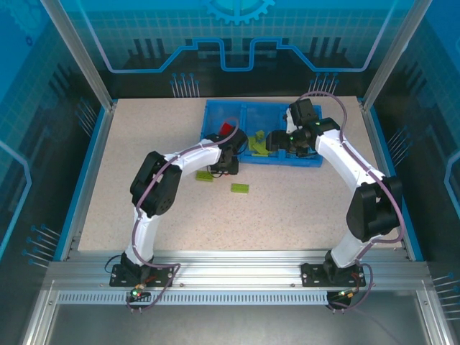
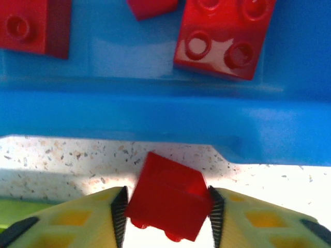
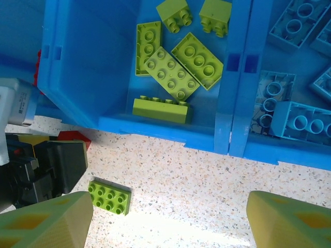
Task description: Sort the legos into containers by color
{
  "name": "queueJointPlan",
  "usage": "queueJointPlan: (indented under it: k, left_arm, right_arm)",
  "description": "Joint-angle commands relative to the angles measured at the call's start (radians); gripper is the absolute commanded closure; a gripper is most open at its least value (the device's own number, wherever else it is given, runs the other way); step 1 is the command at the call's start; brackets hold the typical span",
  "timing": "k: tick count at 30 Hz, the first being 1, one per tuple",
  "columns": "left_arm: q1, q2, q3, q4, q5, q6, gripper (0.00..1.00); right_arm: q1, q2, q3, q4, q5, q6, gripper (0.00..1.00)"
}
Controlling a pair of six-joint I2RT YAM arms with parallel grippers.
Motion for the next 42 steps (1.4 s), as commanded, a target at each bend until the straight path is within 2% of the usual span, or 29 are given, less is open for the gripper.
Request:
queueJointPlan:
  k: [1,5,12,17,23,31,36,42]
  left_arm:
    - [0.001,0.007,0.003,0.013,0.03,0.006,0.64]
    - [-0.001,-0.036,-0.025,0.02,0.052,-0.005,0.7]
    - [-0.003,-0.155,-0.015,-0.048,0.028,-0.001,0.69]
    - [0.024,-0.193,0.082,-0.087,-0.002,0.03,0.67]
    - [0.102,-0.085,0.272,-0.125,0.015,0.062,0.66]
    - [0.171,0.063,0.433,-0.126,0.052,0.059,0.63]
    - [0.189,0.092,0.445,-0.103,0.101,0.045,0.51]
    - [0.191,0.004,0.347,-0.048,0.124,0.016,0.14]
  right_arm:
    - [-0.014,-0.017,-0.009,0.0,-0.004,0.016,0.2]
    - [-0.015,-0.017,-0.016,0.0,-0.001,0.018,0.2]
    - [-0.009,-0.036,-0.065,0.026,-0.012,0.025,0.2]
    - [0.04,-0.07,-0.166,0.077,-0.01,0.04,0.21]
    - [0.141,-0.073,-0.232,0.099,0.019,0.163,0.18]
    - [0.327,0.073,-0.163,0.061,0.1,0.347,0.03]
    - [0.401,0.213,-0.048,-0.006,0.147,0.364,0.0]
    - [0.435,0.315,0.007,-0.02,0.157,0.402,0.0]
